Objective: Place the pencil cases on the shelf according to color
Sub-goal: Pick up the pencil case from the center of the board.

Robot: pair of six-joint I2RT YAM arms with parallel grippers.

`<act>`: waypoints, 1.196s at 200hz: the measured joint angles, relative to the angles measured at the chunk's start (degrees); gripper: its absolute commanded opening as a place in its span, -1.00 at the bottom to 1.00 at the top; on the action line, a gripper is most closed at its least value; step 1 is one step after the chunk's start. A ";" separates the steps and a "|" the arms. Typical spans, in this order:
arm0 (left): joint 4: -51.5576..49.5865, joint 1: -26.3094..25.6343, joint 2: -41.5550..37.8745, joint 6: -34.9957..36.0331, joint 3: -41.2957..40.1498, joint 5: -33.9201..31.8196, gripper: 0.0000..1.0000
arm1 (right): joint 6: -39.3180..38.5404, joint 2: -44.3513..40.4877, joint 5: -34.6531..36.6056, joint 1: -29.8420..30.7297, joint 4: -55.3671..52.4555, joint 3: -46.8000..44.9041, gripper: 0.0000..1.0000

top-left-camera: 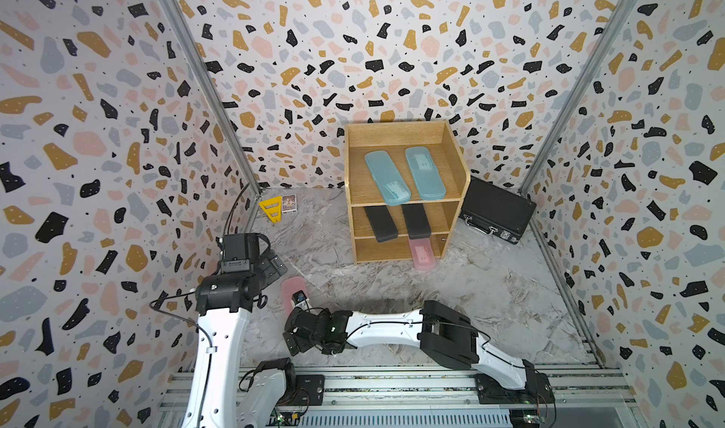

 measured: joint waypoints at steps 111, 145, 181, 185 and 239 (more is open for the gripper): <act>0.20 0.31 -3.50 -0.24 -2.80 3.32 0.99 | 2.73 -1.20 7.02 -0.68 -5.86 -2.62 0.96; 1.09 0.31 -4.50 -0.33 -4.00 5.25 0.99 | 0.63 -11.17 7.34 -3.15 2.27 -20.55 0.98; 1.42 0.33 -5.29 -0.33 -5.84 6.38 0.99 | -5.79 -12.63 7.72 -4.28 4.76 -23.78 1.00; 1.42 0.33 -5.33 -0.33 -5.92 6.47 0.99 | -6.40 -12.61 7.76 -4.28 4.79 -23.80 1.00; 1.84 0.33 -7.13 -0.33 -6.45 6.80 0.99 | -15.78 -11.08 6.01 -5.35 5.66 -21.79 1.00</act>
